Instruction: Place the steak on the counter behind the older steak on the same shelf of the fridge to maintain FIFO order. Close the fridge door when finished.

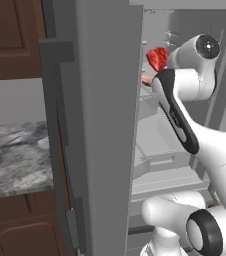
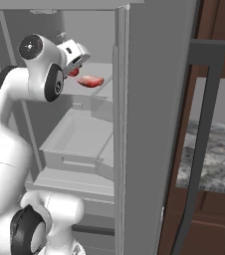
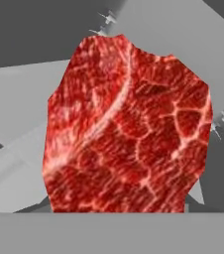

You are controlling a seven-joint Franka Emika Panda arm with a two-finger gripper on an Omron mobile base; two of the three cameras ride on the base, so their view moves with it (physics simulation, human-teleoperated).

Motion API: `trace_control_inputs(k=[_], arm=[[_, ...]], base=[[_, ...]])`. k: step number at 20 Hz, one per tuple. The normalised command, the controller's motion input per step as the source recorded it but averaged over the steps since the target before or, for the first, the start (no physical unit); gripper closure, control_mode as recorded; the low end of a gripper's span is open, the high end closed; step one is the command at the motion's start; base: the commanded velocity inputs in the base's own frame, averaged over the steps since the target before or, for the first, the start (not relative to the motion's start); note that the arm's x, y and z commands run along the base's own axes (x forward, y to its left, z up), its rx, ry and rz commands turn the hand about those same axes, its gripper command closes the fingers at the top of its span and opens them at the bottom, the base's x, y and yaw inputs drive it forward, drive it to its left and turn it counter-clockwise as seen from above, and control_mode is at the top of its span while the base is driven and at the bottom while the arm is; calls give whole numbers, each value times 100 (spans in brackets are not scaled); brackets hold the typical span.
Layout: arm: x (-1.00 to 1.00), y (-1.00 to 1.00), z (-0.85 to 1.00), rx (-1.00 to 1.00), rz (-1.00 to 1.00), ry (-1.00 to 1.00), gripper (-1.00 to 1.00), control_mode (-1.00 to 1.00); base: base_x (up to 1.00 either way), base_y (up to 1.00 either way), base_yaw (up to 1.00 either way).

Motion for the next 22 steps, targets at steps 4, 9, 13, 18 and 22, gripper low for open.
trace_control_inputs(k=[4,9,13,18,22], arm=[[85,0,-3,0,0,2,100,-100],[87,0,-23,0,0,6,100,-100],[66,0,-35,0,0,5,100,-100],[28,0,-38,-2,0,0,100,-100],[24,-2,-20,0,0,2,100,-100]], base=[[0,0,0],[0,0,0],[0,0,0],[0,0,0],[0,0,0]])
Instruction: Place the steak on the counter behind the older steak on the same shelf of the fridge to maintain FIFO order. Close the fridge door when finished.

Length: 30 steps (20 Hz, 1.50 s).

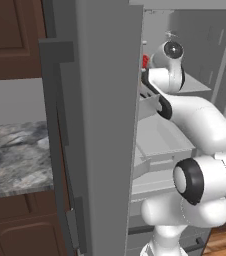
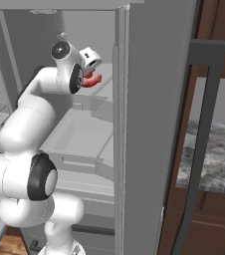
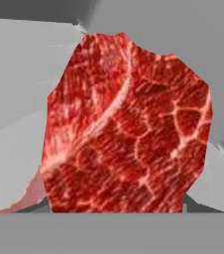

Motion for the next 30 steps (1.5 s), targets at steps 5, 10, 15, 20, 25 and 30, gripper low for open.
trace_control_inputs(k=[5,10,15,20,25,30], arm=[[29,-6,1,0,0,7,100,-100],[19,-3,36,0,0,1,100,-100],[47,0,10,0,0,5,100,-100],[76,0,-2,0,0,14,100,-100],[51,0,-19,0,0,15,-100,-100],[10,0,-12,0,0,5,-100,-100]], base=[[0,0,0],[0,0,0],[0,0,0],[0,0,0],[0,0,0],[0,0,0]])
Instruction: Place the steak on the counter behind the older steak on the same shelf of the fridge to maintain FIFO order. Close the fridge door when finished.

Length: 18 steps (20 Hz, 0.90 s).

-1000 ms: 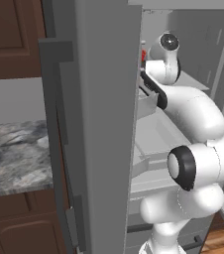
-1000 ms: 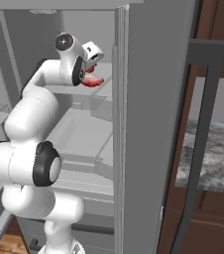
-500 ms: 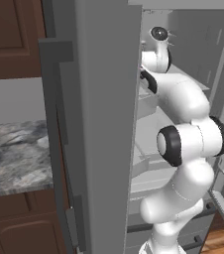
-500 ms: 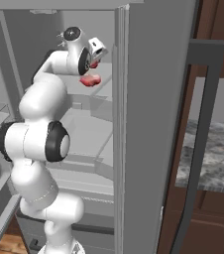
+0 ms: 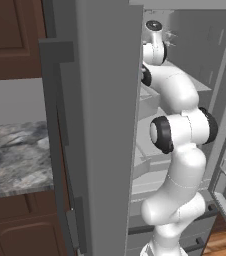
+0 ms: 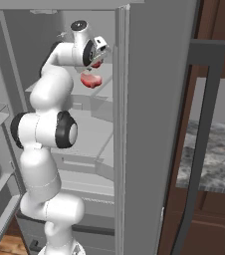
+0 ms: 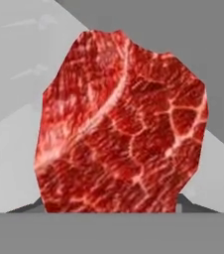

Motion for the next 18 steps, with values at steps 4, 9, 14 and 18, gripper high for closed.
trace_control_inputs(k=[4,9,14,18], arm=[[0,0,0,0,0,0,-100,-100],[-10,0,0,0,0,-7,-100,-100],[-73,3,0,0,0,-21,-100,-100],[-100,16,-6,3,0,-25,-100,-100]], base=[[0,0,0],[0,0,0],[0,0,0],[0,0,0]])
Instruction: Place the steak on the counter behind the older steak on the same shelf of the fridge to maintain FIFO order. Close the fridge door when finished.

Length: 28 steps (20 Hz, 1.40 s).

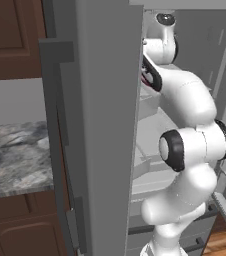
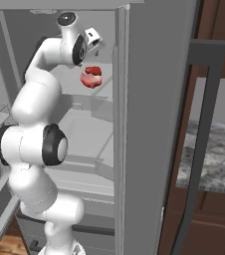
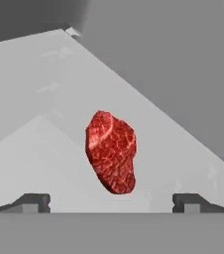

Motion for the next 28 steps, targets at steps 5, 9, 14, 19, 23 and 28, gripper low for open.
trace_control_inputs(k=[5,9,14,19,23,28], arm=[[-100,12,-1,11,-3,-18,-100,-100],[-100,0,-1,12,-14,-17,-100,-100],[-100,0,0,15,-19,-15,-100,-100],[-100,-4,-9,16,-15,-10,-100,-100],[-100,-9,-25,16,-9,-2,-100,-100],[-45,4,-56,-1,0,13,-100,-100]], base=[[0,0,0],[0,0,0],[0,0,0],[0,0,0],[0,0,0],[0,0,0]])
